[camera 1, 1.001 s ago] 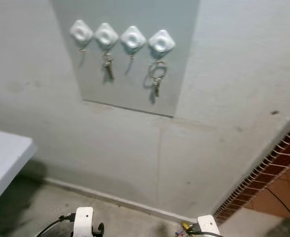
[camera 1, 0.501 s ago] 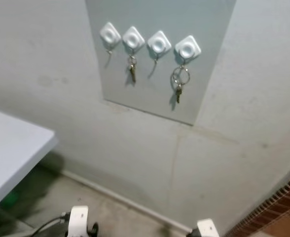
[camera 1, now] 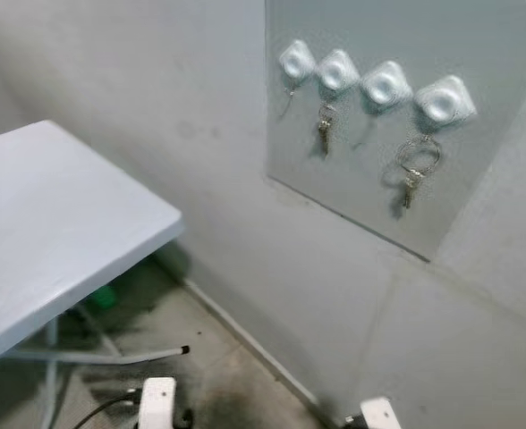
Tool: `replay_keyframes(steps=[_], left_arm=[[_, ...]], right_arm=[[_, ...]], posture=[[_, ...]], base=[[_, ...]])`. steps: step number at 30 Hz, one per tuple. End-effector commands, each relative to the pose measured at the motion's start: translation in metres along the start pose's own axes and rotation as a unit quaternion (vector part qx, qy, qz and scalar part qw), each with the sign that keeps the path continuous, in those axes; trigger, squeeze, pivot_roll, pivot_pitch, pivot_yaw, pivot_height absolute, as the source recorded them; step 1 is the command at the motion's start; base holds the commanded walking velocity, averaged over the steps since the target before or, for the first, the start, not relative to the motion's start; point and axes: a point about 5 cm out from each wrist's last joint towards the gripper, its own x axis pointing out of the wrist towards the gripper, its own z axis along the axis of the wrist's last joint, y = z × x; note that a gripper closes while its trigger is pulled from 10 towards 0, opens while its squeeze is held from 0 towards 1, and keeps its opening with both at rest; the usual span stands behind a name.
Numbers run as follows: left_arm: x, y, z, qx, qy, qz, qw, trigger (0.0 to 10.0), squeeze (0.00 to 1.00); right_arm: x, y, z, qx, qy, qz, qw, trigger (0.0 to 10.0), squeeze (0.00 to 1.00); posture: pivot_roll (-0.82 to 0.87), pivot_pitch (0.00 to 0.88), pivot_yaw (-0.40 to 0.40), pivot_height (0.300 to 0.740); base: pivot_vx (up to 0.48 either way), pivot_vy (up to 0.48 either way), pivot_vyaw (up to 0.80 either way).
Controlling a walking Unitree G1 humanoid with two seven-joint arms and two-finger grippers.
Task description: Hang keys on a hook
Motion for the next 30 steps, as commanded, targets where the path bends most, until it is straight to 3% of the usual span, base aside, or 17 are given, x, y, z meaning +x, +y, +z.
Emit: replay_keyframes(steps=[1, 30], left_arm=[[-0.0014, 0.0106, -0.0036, 0.006, 0.008, 0.016, 1.0, 10.0, 0.0], [-0.0015, 0.013, -0.0046, -0.015, 0.014, 0.021, 1.0, 10.0, 0.0]], right_arm=[[0.0027, 0.009, 0.0098, 0.0, -0.012, 0.013, 1.0, 10.0, 0.0], [0.0015, 0.0087, 0.0014, -0.006, 0.004, 0.014, 1.0, 10.0, 0.0]], posture=[[-0.08, 0.0, -0.01, 0.74], [-0.07, 0.0, -0.017, 0.74]], base=[[0.0, 0.0, 0.8], [0.0, 0.0, 0.8]])
